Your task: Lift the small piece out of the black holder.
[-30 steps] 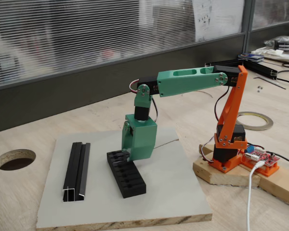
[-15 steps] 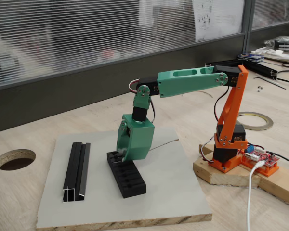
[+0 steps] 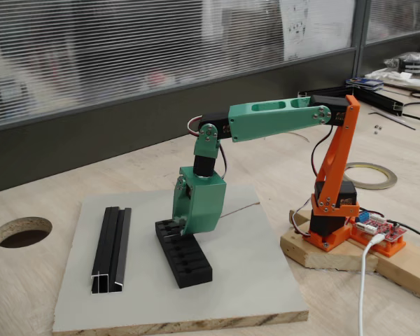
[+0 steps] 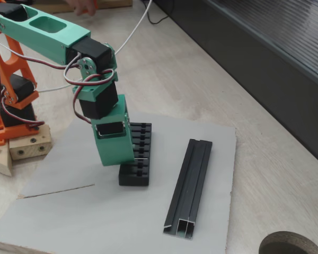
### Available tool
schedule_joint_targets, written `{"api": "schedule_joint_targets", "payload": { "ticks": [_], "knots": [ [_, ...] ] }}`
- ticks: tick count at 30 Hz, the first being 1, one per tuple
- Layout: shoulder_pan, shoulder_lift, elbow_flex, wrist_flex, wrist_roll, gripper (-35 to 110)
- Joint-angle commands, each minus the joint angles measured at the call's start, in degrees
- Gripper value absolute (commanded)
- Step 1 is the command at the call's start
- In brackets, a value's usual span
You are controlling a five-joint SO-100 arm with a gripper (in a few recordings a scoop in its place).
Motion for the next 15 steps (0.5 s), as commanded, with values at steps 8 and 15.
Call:
{"api": "schedule_joint_targets", "payload": {
  "ticks": [8, 15],
  "knots": [
    [-0.5, 1.7, -0.2, 1.7, 0.3, 34],
    [-0.5, 1.2, -0.2, 1.7, 0.3, 34]
  ]
}}
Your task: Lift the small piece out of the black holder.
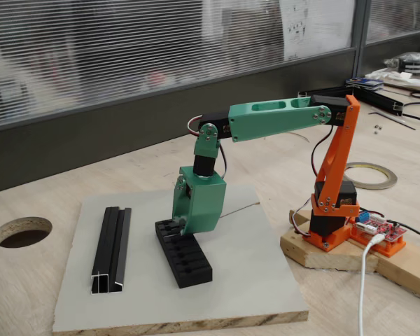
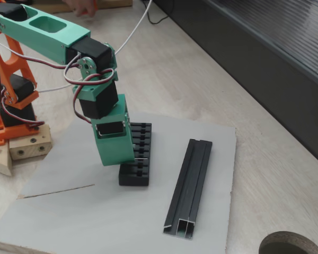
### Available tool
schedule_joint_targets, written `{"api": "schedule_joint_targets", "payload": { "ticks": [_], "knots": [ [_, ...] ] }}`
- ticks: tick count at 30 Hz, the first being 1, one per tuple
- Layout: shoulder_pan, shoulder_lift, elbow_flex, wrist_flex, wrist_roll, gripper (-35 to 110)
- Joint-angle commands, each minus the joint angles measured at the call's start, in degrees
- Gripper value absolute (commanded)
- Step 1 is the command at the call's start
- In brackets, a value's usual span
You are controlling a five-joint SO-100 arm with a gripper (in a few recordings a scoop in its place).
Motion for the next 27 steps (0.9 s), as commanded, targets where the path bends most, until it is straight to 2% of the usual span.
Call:
{"api": "schedule_joint_targets", "payload": {
  "ticks": [1, 6, 16, 27],
  "knots": [
    [-0.5, 1.2, -0.2, 1.7, 0.2, 34],
    [-0.4, 1.2, -0.2, 1.7, 0.2, 32],
    [0.1, 1.2, -0.2, 1.5, 0.3, 6],
    [0.2, 1.2, -0.9, 0.8, 0.3, 5]
  ]
}}
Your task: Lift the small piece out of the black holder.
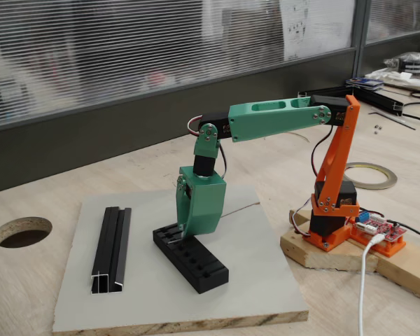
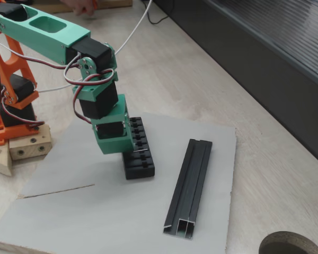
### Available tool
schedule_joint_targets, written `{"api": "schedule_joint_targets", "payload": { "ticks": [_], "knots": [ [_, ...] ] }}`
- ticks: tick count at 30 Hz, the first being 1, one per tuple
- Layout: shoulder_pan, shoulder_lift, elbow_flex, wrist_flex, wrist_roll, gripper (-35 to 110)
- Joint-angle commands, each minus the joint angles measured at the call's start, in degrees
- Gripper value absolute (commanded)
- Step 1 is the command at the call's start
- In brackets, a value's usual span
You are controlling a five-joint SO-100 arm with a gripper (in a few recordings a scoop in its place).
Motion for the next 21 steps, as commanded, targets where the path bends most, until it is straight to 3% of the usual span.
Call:
{"api": "schedule_joint_targets", "payload": {
  "ticks": [1, 21],
  "knots": [
    [0.2, 1.2, -1.0, 0.8, 0.3, 5],
    [6.4, 11.8, -1.1, 0.8, 0.4, 5]
  ]
}}
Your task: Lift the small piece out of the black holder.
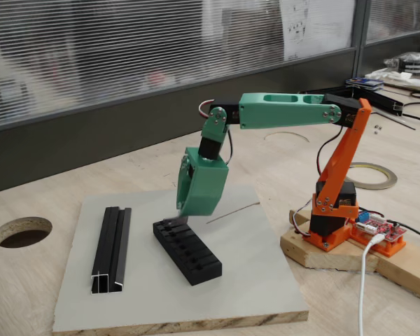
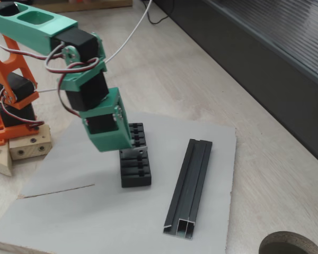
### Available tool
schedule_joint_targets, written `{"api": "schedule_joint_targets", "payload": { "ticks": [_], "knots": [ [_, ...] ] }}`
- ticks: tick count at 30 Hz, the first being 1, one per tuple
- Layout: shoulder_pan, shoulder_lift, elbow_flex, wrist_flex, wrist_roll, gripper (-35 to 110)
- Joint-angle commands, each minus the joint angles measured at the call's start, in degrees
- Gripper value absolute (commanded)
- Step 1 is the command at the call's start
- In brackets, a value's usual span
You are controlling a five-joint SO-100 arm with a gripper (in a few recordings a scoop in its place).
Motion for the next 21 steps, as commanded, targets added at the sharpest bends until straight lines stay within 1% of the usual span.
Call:
{"api": "schedule_joint_targets", "payload": {
  "ticks": [1, 11, 21],
  "knots": [
    [0.6, 5.0, -1.0, 0.8, 0.5, 5],
    [2.5, 18.7, -1.1, 0.7, 0.8, 5],
    [3.1, 28.5, -1.1, 0.7, 1.0, 5]
  ]
}}
